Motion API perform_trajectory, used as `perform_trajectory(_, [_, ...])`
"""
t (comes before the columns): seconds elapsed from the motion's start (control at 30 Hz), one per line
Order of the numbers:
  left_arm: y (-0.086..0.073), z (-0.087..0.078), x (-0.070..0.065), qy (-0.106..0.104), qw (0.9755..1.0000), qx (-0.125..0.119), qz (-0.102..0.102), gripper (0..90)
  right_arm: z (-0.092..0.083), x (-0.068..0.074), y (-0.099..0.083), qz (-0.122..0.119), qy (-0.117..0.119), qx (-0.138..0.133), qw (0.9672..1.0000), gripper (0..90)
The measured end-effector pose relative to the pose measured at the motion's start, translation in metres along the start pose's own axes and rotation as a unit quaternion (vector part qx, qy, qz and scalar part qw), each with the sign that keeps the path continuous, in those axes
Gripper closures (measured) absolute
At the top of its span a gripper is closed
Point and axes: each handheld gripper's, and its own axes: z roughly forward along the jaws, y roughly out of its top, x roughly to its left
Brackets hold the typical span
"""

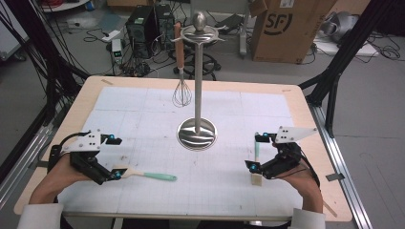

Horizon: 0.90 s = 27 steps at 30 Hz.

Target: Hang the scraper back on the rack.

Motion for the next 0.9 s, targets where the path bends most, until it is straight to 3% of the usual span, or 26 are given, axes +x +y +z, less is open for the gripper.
perform_trajectory(0.13, [0.007,-0.001,0.000,-0.002,1.0000,-0.005,0.002,1.7,-0.006,-0.002,-0.003,0.003,-0.005,-0.008,0.9999,0.2])
perform_trajectory(0.37, [0.027,0.000,0.005,-0.003,0.9989,0.041,0.022,1.7,-0.008,-0.002,-0.003,0.002,-0.011,-0.011,0.9999,0.2])
perform_trajectory(0.53, [0.041,0.002,0.009,-0.007,0.9979,0.052,0.038,1.7,-0.006,0.000,-0.002,-0.002,-0.003,-0.011,0.9999,0.2])
perform_trajectory(0.63, [0.048,0.004,0.012,-0.012,0.9972,0.065,0.036,1.7,-0.005,0.000,-0.002,-0.003,-0.005,-0.007,1.0000,0.2])
perform_trajectory(0.9, [0.069,0.008,0.007,-0.034,0.9924,0.097,0.067,1.7,-0.007,0.000,-0.001,-0.002,-0.005,-0.011,0.9999,0.2])
